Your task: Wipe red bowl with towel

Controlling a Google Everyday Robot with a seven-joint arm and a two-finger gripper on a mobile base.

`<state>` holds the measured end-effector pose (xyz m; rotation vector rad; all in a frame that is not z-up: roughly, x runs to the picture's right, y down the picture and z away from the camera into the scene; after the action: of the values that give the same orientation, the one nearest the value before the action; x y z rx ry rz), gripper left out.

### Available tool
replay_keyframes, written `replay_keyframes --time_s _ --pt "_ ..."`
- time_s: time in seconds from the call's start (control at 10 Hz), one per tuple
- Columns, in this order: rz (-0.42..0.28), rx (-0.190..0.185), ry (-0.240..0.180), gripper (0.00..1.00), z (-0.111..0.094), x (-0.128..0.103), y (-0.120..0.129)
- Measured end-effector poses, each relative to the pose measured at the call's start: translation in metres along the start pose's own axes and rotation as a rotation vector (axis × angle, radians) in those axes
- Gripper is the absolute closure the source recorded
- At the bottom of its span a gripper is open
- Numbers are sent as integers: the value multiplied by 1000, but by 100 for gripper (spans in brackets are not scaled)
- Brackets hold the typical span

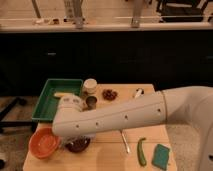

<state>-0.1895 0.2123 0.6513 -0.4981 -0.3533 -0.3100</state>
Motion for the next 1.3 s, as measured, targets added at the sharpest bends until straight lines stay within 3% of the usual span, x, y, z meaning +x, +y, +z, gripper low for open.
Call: replay_keyframes --time_s 0.7,1.1,1.3 --pt "-24 1 1 100 3 -6 -2" --pt "-158 33 -20 100 -4 -64 -24" --pt "-203 39 -27 100 -7 -82 -30"
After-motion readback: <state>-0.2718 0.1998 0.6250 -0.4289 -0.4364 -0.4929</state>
